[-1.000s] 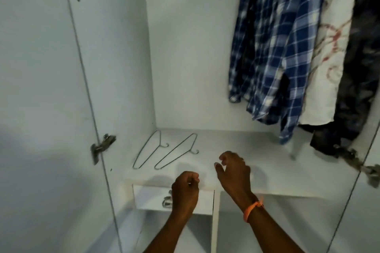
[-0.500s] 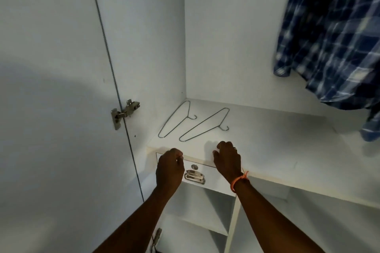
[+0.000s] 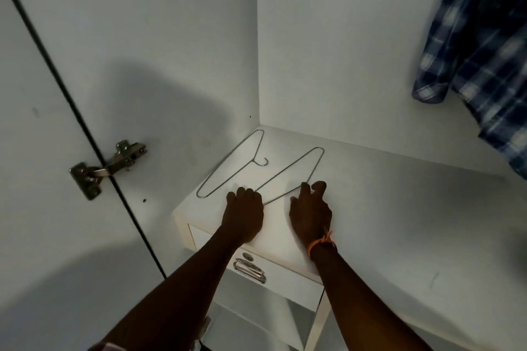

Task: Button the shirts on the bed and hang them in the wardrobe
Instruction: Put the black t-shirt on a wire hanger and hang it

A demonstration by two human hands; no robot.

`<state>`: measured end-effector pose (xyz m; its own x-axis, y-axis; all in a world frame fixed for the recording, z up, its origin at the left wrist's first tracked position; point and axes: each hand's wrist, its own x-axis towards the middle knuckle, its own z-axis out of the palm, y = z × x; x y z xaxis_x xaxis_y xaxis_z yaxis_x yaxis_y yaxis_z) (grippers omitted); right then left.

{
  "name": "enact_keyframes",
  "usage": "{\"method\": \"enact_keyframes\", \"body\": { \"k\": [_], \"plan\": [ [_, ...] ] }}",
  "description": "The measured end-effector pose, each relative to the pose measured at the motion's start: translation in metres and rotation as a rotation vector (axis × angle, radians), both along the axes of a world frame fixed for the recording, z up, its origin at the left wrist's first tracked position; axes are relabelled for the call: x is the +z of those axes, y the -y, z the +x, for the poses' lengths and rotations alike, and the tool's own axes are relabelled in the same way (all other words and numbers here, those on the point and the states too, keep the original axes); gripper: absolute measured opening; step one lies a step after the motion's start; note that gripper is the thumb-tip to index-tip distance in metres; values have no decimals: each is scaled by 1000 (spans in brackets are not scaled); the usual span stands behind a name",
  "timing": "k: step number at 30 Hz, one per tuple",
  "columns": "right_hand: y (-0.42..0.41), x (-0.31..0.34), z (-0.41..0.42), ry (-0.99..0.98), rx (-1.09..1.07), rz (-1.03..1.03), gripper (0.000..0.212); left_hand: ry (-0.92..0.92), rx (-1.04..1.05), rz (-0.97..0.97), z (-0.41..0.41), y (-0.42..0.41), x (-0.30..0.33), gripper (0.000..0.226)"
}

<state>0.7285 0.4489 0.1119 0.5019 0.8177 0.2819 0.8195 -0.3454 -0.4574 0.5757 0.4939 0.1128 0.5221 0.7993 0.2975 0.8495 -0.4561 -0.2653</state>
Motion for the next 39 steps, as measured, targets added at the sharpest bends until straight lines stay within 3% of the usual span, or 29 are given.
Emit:
{"method": "enact_keyframes", "body": {
  "k": [4, 9, 10, 12, 13, 15, 18, 19, 24, 27, 29, 31, 33, 35, 39],
  "plan": [
    [-9, 6, -3, -314, -94, 280, 49, 58, -160, 168, -3, 5, -5, 18],
    [-16, 35, -16, -1005, -314, 805, 59, 65, -282, 338, -11, 33, -21, 27],
    [-11, 44, -16, -1134, -359, 827, 56, 73, -274, 314, -13, 43, -25, 31],
    [-5, 49, -16, -1371, -360, 620, 29, 103, -250, 219, -19, 64, -26, 41],
    [-3, 49, -17, -1500, -294, 583, 28, 131, -228, 183, -22, 75, -25, 45],
    [0, 45, -18, -1665, -201, 741, 27, 213, -208, 145, -30, 91, -25, 46],
    [6, 54, -33, -1911, -172, 917, 23, 374, -235, 69, -53, 107, -24, 16],
    [14, 62, -45, -1973, -102, 893, 19, 461, -230, 42, -64, 115, -19, 11],
    [59, 82, -112, -2069, 237, 663, 15, 836, 11, 123, -114, 162, 15, 14],
    [90, 87, -158, -2120, 470, 565, 24, 1066, 145, 24, -150, 207, 42, 34],
    [117, 86, -196, -2149, 621, 483, 26, 1015, 213, 40, -180, 239, 51, 31],
    [154, 90, -238, -2160, 777, 381, 13, 982, 263, 135, -216, 277, 58, 28],
    [186, 90, -276, -2205, 913, 316, 32, 998, 311, 194, -248, 316, 61, 33],
    [222, 94, -315, -2181, 1014, 238, 40, 1045, 330, 232, -281, 363, 60, 36],
    [302, 107, -399, -2019, 1073, 71, 36, 1233, 389, 387, -343, 448, 57, 28]
  ]
}}
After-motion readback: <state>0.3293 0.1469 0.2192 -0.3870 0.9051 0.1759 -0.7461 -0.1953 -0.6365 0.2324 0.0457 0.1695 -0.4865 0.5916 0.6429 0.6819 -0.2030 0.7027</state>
